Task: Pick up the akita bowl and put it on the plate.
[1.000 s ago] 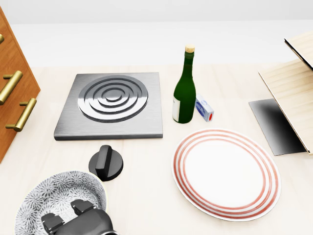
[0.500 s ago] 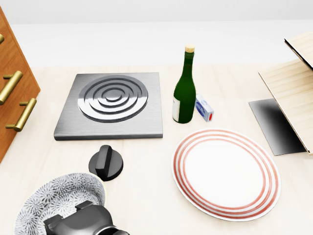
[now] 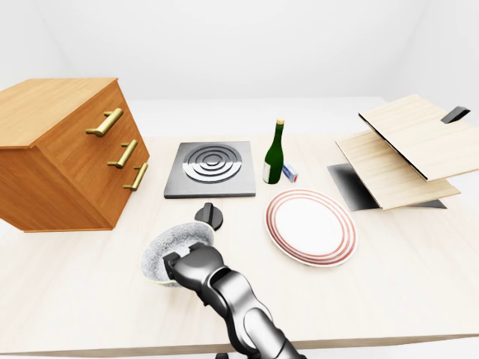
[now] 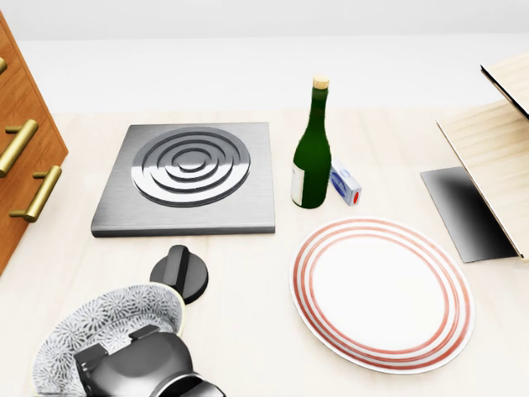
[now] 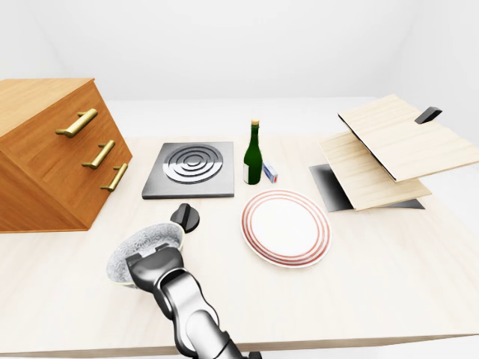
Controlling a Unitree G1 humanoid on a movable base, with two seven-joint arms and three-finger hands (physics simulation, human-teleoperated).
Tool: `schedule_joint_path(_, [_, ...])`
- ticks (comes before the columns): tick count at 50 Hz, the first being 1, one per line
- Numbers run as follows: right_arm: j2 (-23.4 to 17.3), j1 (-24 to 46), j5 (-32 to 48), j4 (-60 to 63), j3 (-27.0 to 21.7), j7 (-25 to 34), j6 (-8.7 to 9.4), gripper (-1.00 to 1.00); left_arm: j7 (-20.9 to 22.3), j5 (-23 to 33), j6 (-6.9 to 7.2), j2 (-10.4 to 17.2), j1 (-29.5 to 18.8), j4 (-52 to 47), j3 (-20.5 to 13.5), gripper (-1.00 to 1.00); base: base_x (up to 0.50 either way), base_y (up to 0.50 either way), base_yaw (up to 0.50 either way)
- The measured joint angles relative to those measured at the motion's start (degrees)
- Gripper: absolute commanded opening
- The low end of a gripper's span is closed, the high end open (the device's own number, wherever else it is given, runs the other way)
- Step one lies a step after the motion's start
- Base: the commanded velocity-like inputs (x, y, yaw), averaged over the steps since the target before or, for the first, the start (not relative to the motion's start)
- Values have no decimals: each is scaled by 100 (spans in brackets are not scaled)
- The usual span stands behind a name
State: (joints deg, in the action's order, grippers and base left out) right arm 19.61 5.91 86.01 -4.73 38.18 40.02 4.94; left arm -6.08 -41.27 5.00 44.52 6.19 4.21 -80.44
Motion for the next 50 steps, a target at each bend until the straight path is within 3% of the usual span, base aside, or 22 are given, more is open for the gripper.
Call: schedule_joint_path(50, [39, 148, 1385, 1547, -92, -2, 6, -100, -72, 8, 0, 16, -18, 26, 28, 100, 0, 0, 0])
